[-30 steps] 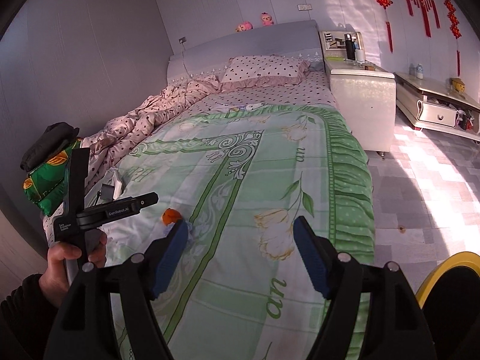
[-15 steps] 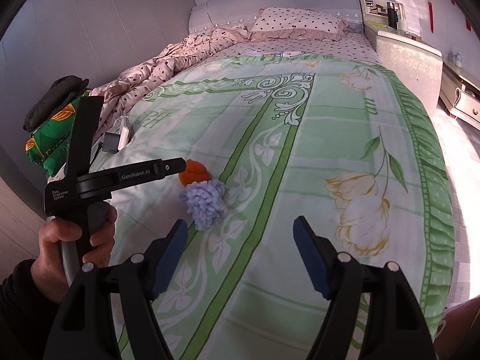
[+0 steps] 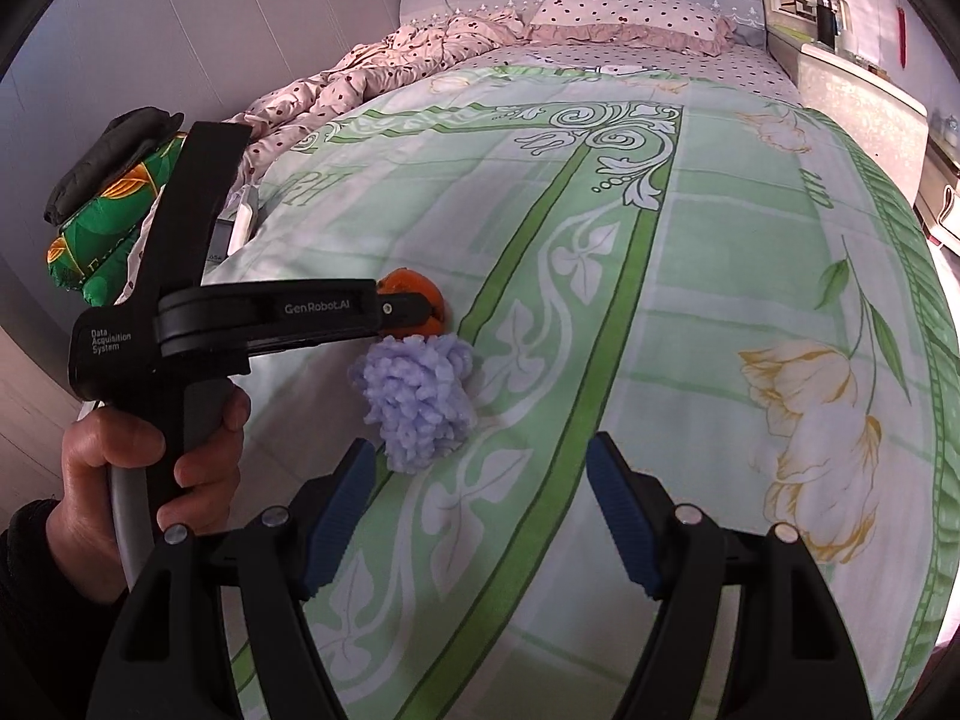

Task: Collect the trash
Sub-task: 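Grasp the orange peel with the left gripper while the right grasps the lilac pom-pom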

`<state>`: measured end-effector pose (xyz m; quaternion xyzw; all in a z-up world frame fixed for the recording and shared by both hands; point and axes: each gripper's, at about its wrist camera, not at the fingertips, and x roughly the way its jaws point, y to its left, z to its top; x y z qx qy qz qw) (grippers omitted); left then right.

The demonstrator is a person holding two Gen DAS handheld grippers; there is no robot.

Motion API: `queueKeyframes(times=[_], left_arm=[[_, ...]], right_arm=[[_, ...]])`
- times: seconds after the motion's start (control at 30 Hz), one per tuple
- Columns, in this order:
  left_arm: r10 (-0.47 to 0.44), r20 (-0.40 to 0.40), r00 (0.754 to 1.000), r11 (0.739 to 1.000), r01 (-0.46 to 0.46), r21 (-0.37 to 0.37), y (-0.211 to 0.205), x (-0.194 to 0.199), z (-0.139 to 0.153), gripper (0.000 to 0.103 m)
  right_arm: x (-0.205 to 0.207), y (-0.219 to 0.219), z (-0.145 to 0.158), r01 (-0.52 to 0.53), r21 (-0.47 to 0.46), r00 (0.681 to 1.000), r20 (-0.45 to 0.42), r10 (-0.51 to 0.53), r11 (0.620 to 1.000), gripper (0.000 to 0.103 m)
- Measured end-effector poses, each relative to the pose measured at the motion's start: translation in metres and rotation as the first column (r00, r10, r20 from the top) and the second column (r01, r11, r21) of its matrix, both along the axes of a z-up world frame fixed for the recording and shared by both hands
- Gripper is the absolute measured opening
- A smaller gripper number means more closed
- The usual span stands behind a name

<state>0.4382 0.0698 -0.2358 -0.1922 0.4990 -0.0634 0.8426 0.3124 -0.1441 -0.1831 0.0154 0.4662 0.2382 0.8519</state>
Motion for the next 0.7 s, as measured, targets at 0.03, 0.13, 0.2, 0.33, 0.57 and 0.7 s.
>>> queueKeyframes(times=[0.03,0.13,0.2,0.33,0.57,0.7], left_arm=[[-0.001,0.001,1.000,1.000,0.001,-0.012,0.001,0.002,-0.001,0.036],[-0.014,0.006,1.000,0.999,0.014,-0.049,0.004,0.006,-0.004,0.031],[-0.013,0.001,1.000,0.996,0.013,-0.091,0.010,0.009,-0.008,0.029],[-0.010,-0.008,1.000,0.988,0.008,-0.156,0.017,0.012,-0.015,0.027],[-0.007,-0.008,1.000,0.982,0.005,-0.187,0.019,0.014,-0.017,0.025],[0.006,-0.018,1.000,0.976,-0.010,-0.216,0.024,0.016,-0.019,0.024]], right_arm=[[0.002,0.003,-0.003,-0.006,-0.003,1.000,-0.001,0.006,1.000,0.069],[0.011,0.013,-0.010,-0.023,-0.005,1.000,-0.002,0.023,1.000,0.069],[0.017,0.021,-0.016,-0.042,-0.010,0.999,-0.004,0.042,0.999,0.069],[0.026,0.034,-0.026,-0.073,-0.003,0.997,-0.016,0.073,0.997,0.067],[0.030,0.051,-0.032,-0.108,-0.003,0.994,-0.007,0.108,0.994,0.040],[0.028,0.049,-0.030,-0.108,0.012,0.994,-0.009,0.108,0.994,0.029]])
